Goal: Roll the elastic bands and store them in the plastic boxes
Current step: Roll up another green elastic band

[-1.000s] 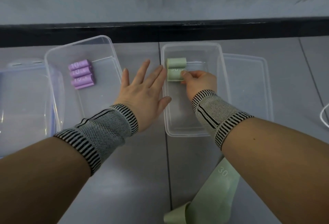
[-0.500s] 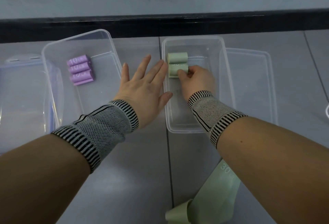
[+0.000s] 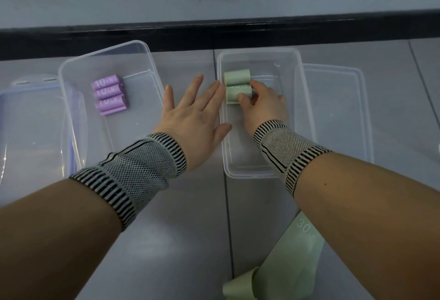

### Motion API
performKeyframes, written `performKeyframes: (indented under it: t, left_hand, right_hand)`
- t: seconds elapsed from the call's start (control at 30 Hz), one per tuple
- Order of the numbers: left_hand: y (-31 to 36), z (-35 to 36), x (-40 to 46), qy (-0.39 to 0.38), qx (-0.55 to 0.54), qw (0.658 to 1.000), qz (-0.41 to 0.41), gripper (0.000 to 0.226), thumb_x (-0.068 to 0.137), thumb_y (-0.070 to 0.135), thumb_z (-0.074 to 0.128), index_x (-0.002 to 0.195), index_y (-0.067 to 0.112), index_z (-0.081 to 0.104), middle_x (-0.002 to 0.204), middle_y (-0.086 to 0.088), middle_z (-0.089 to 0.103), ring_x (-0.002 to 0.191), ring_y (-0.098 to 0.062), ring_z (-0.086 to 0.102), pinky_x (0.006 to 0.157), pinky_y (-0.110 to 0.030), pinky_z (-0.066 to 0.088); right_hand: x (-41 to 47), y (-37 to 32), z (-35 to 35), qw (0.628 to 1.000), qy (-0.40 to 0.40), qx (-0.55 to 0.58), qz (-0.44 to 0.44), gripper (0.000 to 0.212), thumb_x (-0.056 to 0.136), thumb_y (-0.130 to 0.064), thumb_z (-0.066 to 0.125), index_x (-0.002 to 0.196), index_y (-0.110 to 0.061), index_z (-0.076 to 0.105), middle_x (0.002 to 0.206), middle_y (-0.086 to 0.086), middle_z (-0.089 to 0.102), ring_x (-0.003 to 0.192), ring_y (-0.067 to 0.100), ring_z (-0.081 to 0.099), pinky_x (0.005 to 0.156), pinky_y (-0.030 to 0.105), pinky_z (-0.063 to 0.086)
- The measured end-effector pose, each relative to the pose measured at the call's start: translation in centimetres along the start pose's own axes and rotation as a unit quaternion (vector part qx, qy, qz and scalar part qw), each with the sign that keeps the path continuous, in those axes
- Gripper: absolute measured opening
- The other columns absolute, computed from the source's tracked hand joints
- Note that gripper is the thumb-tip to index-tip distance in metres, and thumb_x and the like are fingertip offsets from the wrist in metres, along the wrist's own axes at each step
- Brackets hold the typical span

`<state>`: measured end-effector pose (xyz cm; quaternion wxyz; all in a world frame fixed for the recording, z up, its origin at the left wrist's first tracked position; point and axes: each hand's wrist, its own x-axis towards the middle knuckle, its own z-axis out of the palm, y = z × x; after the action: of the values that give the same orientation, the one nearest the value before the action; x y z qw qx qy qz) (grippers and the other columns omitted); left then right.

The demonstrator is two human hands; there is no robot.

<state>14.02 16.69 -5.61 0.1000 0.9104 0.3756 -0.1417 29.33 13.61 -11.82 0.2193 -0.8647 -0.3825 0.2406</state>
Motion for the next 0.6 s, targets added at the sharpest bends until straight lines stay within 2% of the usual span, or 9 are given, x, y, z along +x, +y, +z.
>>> performKeyframes:
  t: [0.2,0.4,0.6]
  left_hand:
    - [0.04,0.01,-0.04,0.001,0.000,1.000,0.002,0.070,0.092,0.054,0.013,0.148,0.021,-0.012,0.157,0.010,-0.012,0.142,-0.017,-0.021,0.113,-0.057,-0.006]
    - [0.12,-0.15,-0.08,-0.009,0.006,1.000,-0.003,0.070,0.092,0.054,0.012,0.147,0.021,-0.015,0.157,0.011,-0.015,0.142,-0.016,-0.022,0.113,-0.057,-0.006]
    - [0.13,-0.15,-0.10,-0.008,0.003,1.000,-0.007,0.070,0.092,0.054,0.012,0.147,0.022,-0.015,0.157,0.011,-0.014,0.142,-0.016,-0.022,0.113,-0.057,-0.006]
  right_hand:
    - [0.09,-0.04,0.28,1.000,0.005,-0.020,-0.002,0.042,0.095,-0.044,0.043,0.132,-0.026,0.050,0.116,0.004,0.058,0.110,0.026,0.044,0.092,0.034,0.038]
    - [0.04,0.12,0.31,0.999,0.027,0.007,0.016,0.034,0.092,-0.045,0.050,0.111,-0.021,0.065,0.102,0.004,0.066,0.102,0.025,0.050,0.087,0.034,0.040]
    - [-0.04,0.02,0.07,1.000,0.023,-0.001,0.000,0.035,0.094,-0.044,0.047,0.107,-0.020,0.068,0.097,0.006,0.067,0.098,0.025,0.049,0.087,0.033,0.037]
